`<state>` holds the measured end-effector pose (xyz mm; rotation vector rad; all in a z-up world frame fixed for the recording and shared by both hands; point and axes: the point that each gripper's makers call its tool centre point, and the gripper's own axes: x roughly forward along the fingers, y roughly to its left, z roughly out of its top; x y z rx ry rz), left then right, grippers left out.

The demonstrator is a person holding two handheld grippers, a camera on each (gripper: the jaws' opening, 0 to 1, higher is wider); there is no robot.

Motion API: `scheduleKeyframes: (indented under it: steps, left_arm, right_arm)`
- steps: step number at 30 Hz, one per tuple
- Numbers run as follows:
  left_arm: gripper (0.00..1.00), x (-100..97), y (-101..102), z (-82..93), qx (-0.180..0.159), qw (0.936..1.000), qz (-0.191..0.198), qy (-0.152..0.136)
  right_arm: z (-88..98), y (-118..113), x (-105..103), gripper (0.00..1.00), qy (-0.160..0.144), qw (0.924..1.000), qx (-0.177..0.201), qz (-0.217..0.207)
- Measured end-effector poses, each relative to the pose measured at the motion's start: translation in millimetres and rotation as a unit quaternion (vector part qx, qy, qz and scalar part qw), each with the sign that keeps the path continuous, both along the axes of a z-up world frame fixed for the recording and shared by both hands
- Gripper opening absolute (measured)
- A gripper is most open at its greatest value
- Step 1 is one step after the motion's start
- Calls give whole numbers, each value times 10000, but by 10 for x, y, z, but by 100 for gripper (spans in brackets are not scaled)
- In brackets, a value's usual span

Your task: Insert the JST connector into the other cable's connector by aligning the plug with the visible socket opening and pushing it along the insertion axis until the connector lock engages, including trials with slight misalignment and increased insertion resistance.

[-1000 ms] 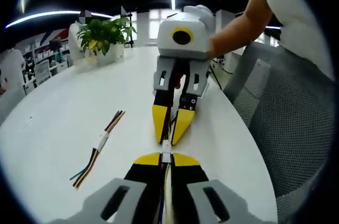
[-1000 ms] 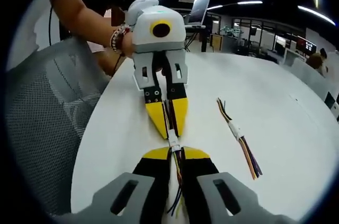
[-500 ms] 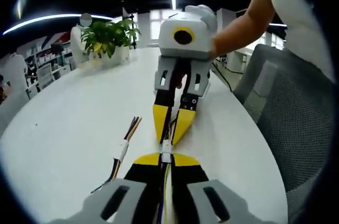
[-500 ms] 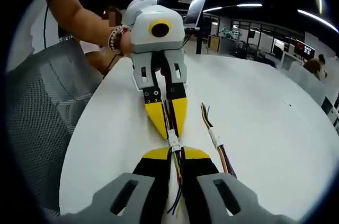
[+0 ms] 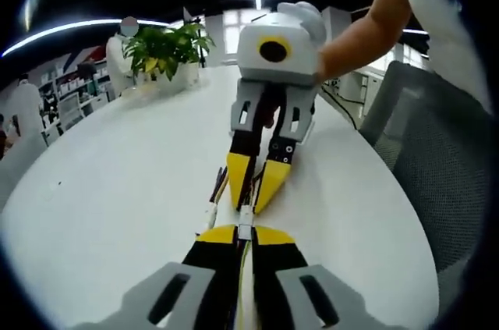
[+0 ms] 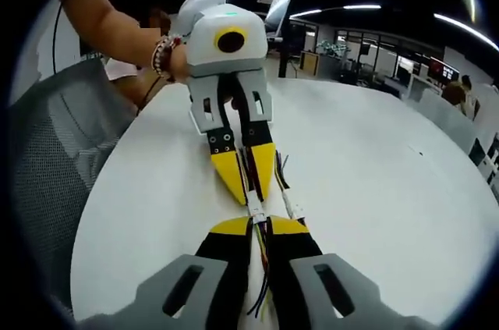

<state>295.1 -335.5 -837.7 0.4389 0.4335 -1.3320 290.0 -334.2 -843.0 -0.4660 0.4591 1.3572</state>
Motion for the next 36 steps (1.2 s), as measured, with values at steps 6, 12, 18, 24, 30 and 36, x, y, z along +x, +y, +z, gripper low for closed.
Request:
scheduleKeyframes:
  steps: [6, 12, 18, 24, 30, 36]
  left_arm:
    - [0, 13, 19, -40, 60, 10000, 18, 40]
    - [0, 23, 31, -57, 108, 9999, 28, 9]
    - [1, 39, 34, -60, 102, 9999, 78, 8]
    - [1, 43, 40, -53, 94, 9998, 153, 31]
    - [1, 38, 39, -21, 38, 9998, 183, 33]
    - [4, 39, 71, 6, 31, 9996, 269, 59]
  right_arm:
    - [-35, 18, 10, 4, -50, 10000, -57, 2]
    - [-55, 23, 18, 5, -40, 10000, -62, -9]
    - [-59, 27, 33, 5, -44, 10000, -68, -46]
    - [-61, 27, 35, 5, 46, 9999, -67, -126]
    - [-56, 17, 40, 10, 38, 9998, -101, -182]
    - [-28, -24, 33, 14, 66, 9995, -142, -268]
